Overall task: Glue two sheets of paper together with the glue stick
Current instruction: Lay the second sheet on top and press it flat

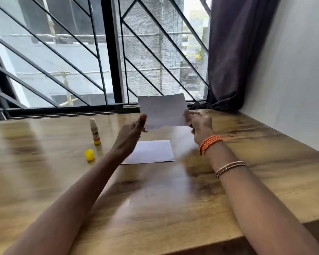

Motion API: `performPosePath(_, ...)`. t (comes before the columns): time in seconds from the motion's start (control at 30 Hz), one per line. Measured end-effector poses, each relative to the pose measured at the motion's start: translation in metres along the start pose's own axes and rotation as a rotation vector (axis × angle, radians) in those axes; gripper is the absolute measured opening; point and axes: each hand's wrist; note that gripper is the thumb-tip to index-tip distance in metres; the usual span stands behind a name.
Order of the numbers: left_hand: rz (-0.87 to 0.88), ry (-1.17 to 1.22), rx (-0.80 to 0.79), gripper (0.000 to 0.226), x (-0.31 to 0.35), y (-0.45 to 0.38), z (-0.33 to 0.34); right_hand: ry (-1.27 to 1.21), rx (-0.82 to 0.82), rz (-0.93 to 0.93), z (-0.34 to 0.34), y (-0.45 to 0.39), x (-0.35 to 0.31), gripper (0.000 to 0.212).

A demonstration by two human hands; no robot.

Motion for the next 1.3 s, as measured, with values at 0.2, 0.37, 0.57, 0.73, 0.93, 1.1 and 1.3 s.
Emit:
performPosePath(0.2,-0.118,0.069,0.134,0.031,-0.024,-0.008,-0.022,0.227,-0.236,0.083,0.017,0.015,0.013,0.007)
performPosePath(0.37,-0.206,0.039,0.054,0.036,-0.027,-0.003,-0.028,0.355,-0.398,0.223,0.008,0.023,0.015,0.053)
performPosePath(0.57,-0.311,0.017,0.109,0.034,-0.031,0.005,-0.029,0.455,-0.346,0.26,0.004,0.026,0.012,0.049)
performPosePath(0.73,-0.447,0.108,0.147,0.033,-0.027,0.002,-0.036,0.52,-0.352,0.284,0.001,0.029,0.014,0.029)
performPosePath(0.93,-0.613,0.303,0.039,0.04,-0.018,0.007,-0.036,0.533,-0.378,0.249,-0.002,0.035,0.012,0.028)
performPosePath(1.1,-0.639,0.345,0.007,0.047,-0.016,0.006,-0.037,0.574,-0.379,0.215,-0.001,0.038,0.014,0.027)
performPosePath(1.3,-0.658,0.38,-0.017,0.057,-0.018,0.006,-0.042,0.526,-0.395,0.242,0.004,0.043,0.016,0.028)
Point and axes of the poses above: each hand's wrist, its own y-axis away from the middle knuckle, its own z-axis out of the palm, x = y × z, and after that the axes turned 7 degrees about -y, right-handed
